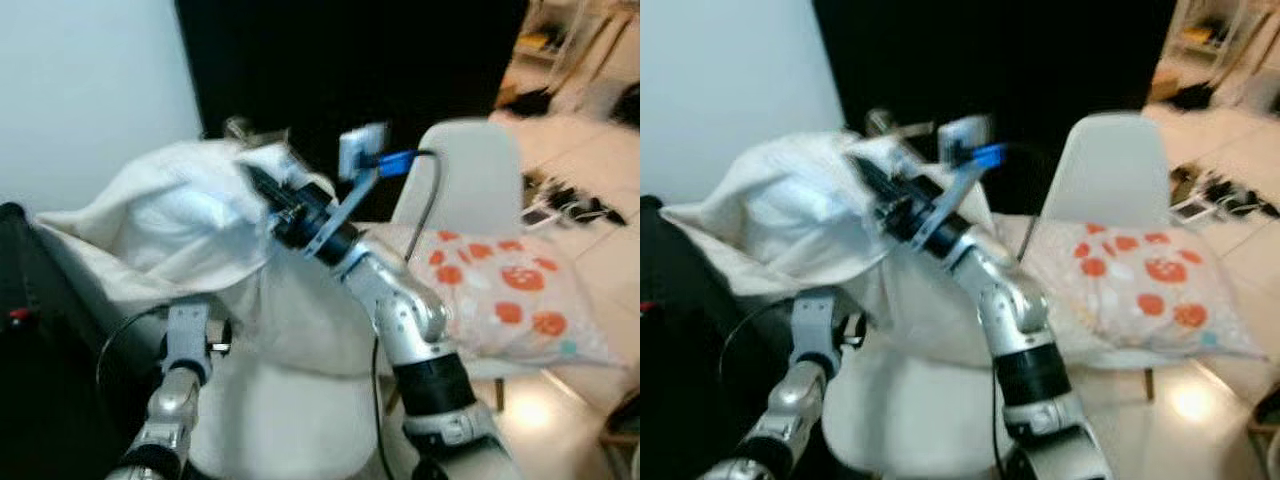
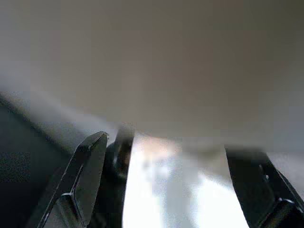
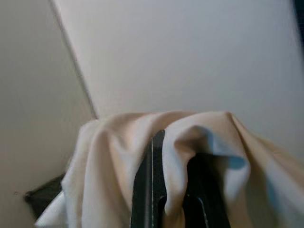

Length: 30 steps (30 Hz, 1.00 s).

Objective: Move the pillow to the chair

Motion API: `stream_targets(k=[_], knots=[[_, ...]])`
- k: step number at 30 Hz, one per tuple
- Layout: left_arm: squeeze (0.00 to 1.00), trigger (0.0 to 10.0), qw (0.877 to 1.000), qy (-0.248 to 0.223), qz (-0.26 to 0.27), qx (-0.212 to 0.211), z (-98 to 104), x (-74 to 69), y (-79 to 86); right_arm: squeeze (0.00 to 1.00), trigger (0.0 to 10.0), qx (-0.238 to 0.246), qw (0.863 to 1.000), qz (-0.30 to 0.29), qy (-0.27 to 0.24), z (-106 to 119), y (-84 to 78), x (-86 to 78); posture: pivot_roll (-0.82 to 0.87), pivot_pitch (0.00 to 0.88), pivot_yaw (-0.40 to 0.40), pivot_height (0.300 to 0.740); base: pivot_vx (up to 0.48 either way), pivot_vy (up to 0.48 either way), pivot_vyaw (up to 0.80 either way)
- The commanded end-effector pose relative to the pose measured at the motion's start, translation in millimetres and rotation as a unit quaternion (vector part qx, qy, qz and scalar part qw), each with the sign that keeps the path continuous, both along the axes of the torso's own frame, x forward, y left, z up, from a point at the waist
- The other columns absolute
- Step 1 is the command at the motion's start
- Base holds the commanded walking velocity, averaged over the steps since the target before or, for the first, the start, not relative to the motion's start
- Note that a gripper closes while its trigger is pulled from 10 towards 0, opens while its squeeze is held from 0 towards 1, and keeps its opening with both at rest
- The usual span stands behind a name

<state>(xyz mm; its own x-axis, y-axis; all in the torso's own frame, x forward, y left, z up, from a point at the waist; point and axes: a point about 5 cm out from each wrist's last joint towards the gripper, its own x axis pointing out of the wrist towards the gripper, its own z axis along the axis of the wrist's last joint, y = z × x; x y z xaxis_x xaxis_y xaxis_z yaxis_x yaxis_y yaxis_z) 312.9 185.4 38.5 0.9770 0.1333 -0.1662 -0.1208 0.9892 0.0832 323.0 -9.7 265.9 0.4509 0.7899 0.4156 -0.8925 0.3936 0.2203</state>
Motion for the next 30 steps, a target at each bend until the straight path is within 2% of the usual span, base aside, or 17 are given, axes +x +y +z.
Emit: stream_targets(k=[1,2,4,6,7,8,9,11,12,13,15,18,27,29,30], knots=[[0.0,10.0,1.0,0.007,-0.006,-0.006,-3,-1.2,-4.0,0.0,10.0,0.006,1.0,-0.001,-0.029,13,4.1,-2.7,-0.05,0.043,0.036,0.74,0.379,0.0,0.0],[0.0,10.0,1.0,0.007,-0.006,-0.006,-3,-1.2,-4.0,0.0,10.0,0.006,1.0,-0.001,-0.029,13,4.1,-2.7,-0.05,0.043,0.036,0.74,0.379,0.0,0.0],[0.0,10.0,1.0,0.013,-0.009,-0.021,-5,-1.1,-6.7,0.0,10.0,-0.025,0.999,-0.015,-0.015,3,5.4,1.3,-0.05,0.046,0.036,0.74,0.169,0.0,0.0],[0.0,10.0,0.999,0.026,-0.005,-0.024,-8,-2.6,-7.9,0.0,10.0,-0.109,0.994,-0.032,0.007,-20,10.3,7.1,-0.05,0.047,0.037,0.74,0.0,0.0,0.0],[0.0,10.0,0.999,0.026,-0.005,-0.024,-8,-2.6,-7.9,0.0,10.0,-0.109,0.994,-0.032,0.007,-20,10.3,7.1,-0.05,0.047,0.037,0.74,0.0,0.0,0.0],[0.0,10.0,0.999,0.032,-0.001,-0.024,-10,-3.6,-7.4,0.0,10.0,-0.138,0.99,-0.032,0.018,-30,11.8,8.4,-0.05,0.047,0.037,0.74,0.0,0.0,0.0],[0.0,10.0,0.999,0.032,-0.001,-0.024,-10,-3.6,-7.4,0.0,10.0,-0.138,0.99,-0.032,0.018,-30,11.8,8.4,-0.05,0.047,0.037,0.74,0.0,0.0,0.0],[0.0,10.0,0.999,0.043,0.009,-0.024,-14,-6.6,-5.0,0.0,10.0,-0.198,0.979,-0.023,0.037,-49,14.4,7.6,-0.05,0.05,0.038,0.74,0.0,0.0,0.0],[0.0,10.0,0.999,0.043,0.009,-0.024,-14,-6.6,-5.0,0.0,10.0,-0.198,0.979,-0.023,0.037,-49,14.4,7.6,-0.05,0.05,0.038,0.74,0.0,0.0,0.0],[0.0,10.0,0.998,0.051,0.019,-0.03,-18,-9.4,-2.4,0.0,10.0,-0.234,0.971,-0.023,0.043,-60,15.2,7.2,-0.05,0.05,0.038,0.74,0.0,0.0,0.0],[0.0,10.0,0.996,0.067,0.042,-0.046,-25,-14.8,2.9,0.0,10.0,-0.268,0.961,-0.018,0.063,-73,15.7,5.7,-0.05,0.052,0.04,0.74,0.0,0.0,0.0],[0.0,10.0,0.992,0.086,0.067,-0.057,-32,-21.7,9.8,0.0,10.0,-0.286,0.954,-0.021,0.085,-83,14.6,6.8,-0.05,0.052,0.041,0.74,0.0,0.0,0.0],[0.0,10.0,0.988,0.111,0.085,-0.059,-42,-31.3,16.9,0.0,10.0,-0.291,0.947,-0.047,0.129,-100,10.8,13.3,-0.05,0.051,0.037,0.74,0.0,0.0,0.0],[0.0,10.0,0.985,0.142,0.091,-0.041,-53,-43.1,21.8,0.0,10.0,-0.29,0.939,-0.091,0.16,-116,3.8,21.7,-0.05,0.051,0.035,0.74,0.0,0.0,0.0],[0.0,10.0,0.985,0.142,0.091,-0.041,-53,-43.1,21.8,0.0,10.0,-0.29,0.939,-0.091,0.16,-116,3.8,21.7,-0.05,0.051,0.035,0.74,0.0,0.0,0.0]])
